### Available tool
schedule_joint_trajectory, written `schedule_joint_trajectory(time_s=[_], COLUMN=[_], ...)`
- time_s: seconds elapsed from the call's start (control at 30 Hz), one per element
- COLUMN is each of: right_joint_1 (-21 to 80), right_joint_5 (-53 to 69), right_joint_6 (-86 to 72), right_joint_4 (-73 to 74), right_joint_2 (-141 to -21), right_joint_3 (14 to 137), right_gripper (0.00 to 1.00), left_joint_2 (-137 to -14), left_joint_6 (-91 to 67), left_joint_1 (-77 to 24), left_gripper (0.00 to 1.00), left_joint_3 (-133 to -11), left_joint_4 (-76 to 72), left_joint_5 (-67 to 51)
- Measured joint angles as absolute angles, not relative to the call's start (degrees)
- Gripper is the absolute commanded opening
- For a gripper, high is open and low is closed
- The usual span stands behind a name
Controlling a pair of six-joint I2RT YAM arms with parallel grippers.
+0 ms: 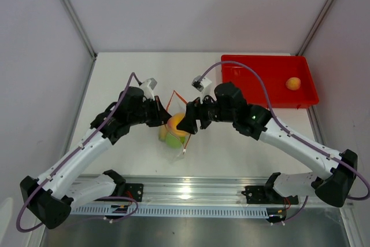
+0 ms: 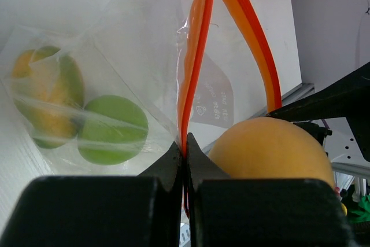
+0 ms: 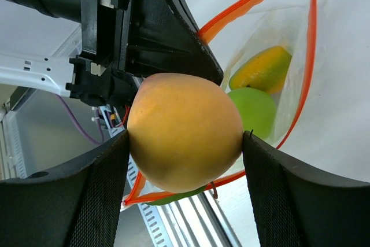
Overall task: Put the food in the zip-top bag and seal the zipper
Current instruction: Place the fake fruit in the zipper food storage bag.
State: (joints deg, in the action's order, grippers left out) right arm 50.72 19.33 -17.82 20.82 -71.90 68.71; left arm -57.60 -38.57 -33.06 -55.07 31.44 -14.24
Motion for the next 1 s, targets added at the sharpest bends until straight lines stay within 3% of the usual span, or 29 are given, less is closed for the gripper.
schedule_joint_trajectory(time_s=[0.23, 0.43, 0.53, 0.67, 0.83, 1.0], right_joint_1=[51.66, 52.34, 52.4, 52.4, 52.4, 52.4], right_joint_5=[16.05, 10.85, 9.54, 9.21, 8.29, 6.87], right_joint_6=[-17.72, -17.23, -16.84, -16.62, -16.47, -16.32], right_joint_4=[20.93, 22.09, 22.83, 24.16, 25.1, 24.03], right_joint_2=[-72.79, -73.23, -73.45, -74.67, -76.71, -77.41], right_joint_3=[67.57, 67.59, 67.9, 69.73, 72.62, 73.67], right_gripper=[0.02, 0.16, 0.3, 0.66, 0.96, 0.99], left_joint_2=[-57.58, -57.58, -57.58, -57.63, -57.69, -57.69], left_joint_6=[-38.57, -38.57, -38.59, -38.57, -38.68, -38.98], left_joint_1=[-33.43, -33.41, -33.43, -33.41, -33.5, -34.46], left_gripper=[0.01, 0.0, 0.0, 0.01, 0.01, 0.01], left_joint_3=[-55.07, -55.05, -55.05, -55.05, -55.05, -55.05], left_joint_4=[31.51, 31.42, 31.38, 31.38, 31.35, 30.98], left_joint_5=[-14.02, -13.26, -13.21, -12.6, -12.51, -14.63])
